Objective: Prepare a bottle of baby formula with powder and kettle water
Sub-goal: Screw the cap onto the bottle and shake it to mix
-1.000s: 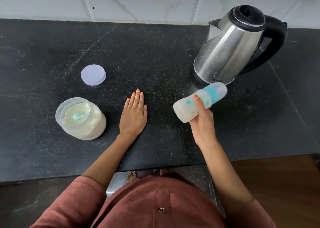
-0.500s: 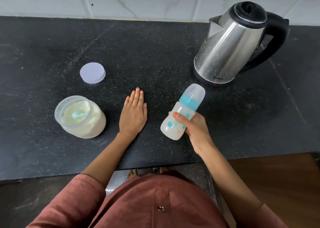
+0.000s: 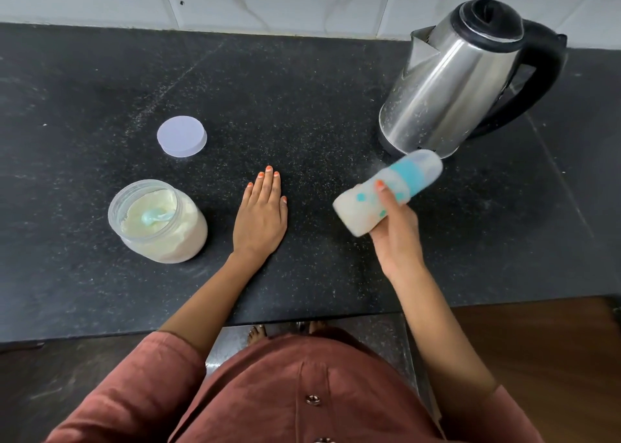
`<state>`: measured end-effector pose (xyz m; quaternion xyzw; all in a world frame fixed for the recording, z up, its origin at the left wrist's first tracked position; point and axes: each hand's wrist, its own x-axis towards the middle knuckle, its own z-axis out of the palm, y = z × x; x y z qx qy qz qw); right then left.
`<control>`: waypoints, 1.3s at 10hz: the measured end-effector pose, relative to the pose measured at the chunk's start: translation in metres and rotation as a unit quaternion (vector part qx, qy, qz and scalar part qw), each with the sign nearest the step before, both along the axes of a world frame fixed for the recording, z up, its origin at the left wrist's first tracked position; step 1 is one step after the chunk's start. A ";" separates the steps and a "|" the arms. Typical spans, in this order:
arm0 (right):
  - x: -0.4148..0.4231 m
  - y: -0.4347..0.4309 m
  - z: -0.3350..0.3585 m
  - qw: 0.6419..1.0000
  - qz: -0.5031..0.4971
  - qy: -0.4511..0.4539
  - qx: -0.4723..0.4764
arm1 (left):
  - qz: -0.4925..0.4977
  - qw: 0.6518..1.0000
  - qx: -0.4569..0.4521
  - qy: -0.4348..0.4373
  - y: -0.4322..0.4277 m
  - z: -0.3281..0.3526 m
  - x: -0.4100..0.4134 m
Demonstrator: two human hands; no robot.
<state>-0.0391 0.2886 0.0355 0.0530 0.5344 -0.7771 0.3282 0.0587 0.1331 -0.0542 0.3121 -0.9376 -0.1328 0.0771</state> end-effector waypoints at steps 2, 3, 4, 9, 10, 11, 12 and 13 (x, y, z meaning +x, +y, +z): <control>0.022 0.005 -0.003 0.958 0.205 0.142 0.140 | -0.005 1.000 0.004 0.001 -0.001 0.000 0.001; 0.010 0.004 0.002 0.985 0.129 0.092 0.074 | -0.004 1.000 0.004 0.003 -0.001 -0.001 0.000; -0.006 -0.004 0.000 0.997 -0.067 -0.022 -0.039 | -0.001 1.000 0.004 0.003 0.000 -0.001 0.000; 0.014 0.005 -0.003 0.980 0.130 0.114 0.096 | -0.001 1.000 0.002 -0.003 -0.001 -0.001 0.000; 0.015 0.011 0.001 0.964 0.196 0.148 0.097 | -0.001 1.000 0.002 -0.005 -0.001 -0.002 -0.001; -0.003 0.002 0.006 0.998 0.031 0.048 -0.021 | -0.001 1.000 -0.001 -0.001 -0.001 -0.002 0.000; 0.001 -0.005 0.001 0.998 0.028 0.057 0.021 | -0.001 1.000 -0.001 -0.004 0.000 -0.001 0.000; 0.019 0.003 -0.002 0.962 0.215 0.126 0.110 | 0.000 1.000 0.001 -0.001 -0.001 -0.001 0.000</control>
